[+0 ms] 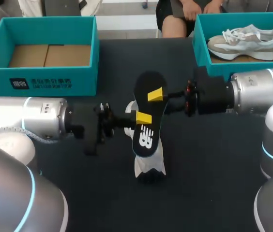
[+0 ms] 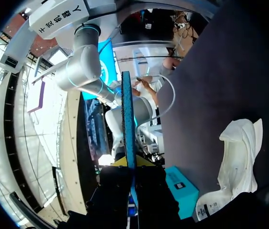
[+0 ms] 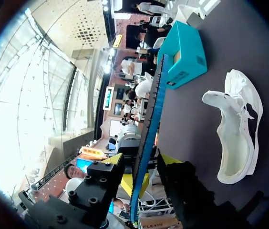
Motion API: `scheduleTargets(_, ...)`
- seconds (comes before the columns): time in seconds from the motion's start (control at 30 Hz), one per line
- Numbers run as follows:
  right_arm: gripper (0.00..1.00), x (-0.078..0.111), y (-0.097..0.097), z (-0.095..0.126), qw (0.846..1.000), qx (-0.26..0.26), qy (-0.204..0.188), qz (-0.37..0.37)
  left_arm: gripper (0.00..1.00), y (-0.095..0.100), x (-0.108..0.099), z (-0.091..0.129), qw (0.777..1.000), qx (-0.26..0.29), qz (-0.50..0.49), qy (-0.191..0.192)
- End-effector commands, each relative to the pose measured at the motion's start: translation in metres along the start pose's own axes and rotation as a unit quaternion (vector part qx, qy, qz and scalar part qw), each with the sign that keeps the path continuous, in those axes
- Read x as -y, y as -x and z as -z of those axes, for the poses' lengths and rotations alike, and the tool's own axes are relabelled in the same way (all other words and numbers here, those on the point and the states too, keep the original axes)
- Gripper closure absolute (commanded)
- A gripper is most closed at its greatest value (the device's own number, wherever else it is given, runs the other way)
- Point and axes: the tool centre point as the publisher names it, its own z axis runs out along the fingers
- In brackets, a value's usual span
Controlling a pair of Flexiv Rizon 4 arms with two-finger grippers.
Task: Take the shoe out of the shoebox, open the shoe tongue, remove and reinsert the insole, then place the shoe into the shoebox
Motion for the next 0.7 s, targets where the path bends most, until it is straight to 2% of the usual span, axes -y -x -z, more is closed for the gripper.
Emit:
scheduleTargets(0.03, 0.69, 0.002, 0.002, 0.002, 1.000, 0.000, 0.003, -0.001, 1.00, 0.000, 0.006, 0.009, 1.000, -0.003, 0.000, 0.000)
scheduleTargets(0.17, 1.00, -0.002, 0.003, 0.002, 1.000, -0.003, -0.004, 0.002, 1.00, 0.000, 0.008, 0.009, 1.000, -0.004, -0.002, -0.003)
scheduleTargets(0.43, 1.00, -0.003, 0.005, 0.000, 1.000, -0.004, -0.006, 0.002, 1.00, -0.004, 0.014, 0.007, 1.000, -0.010, 0.007, -0.007)
scheduleTargets(0.47, 1.00, -0.002, 0.006, -0.001, 1.000, -0.006, -0.005, 0.001, 0.82, -0.005, 0.015, 0.007, 1.000, -0.014, 0.008, -0.012)
scheduleTargets(0.5, 1.00, -0.003, 0.006, -0.001, 1.000, -0.006, -0.007, -0.001, 0.21, -0.006, 0.016, 0.009, 1.000, -0.019, 0.005, -0.014)
scheduleTargets(0.53, 1.00, -0.003, 0.007, -0.001, 1.000, -0.006, -0.009, -0.002, 0.00, -0.006, 0.015, 0.013, 1.000, -0.021, 0.006, -0.011)
scheduleTargets(0.7, 1.00, -0.005, 0.014, 0.001, 1.000, -0.009, -0.010, -0.007, 0.00, -0.012, 0.006, 0.044, 0.999, -0.027, 0.035, 0.013)
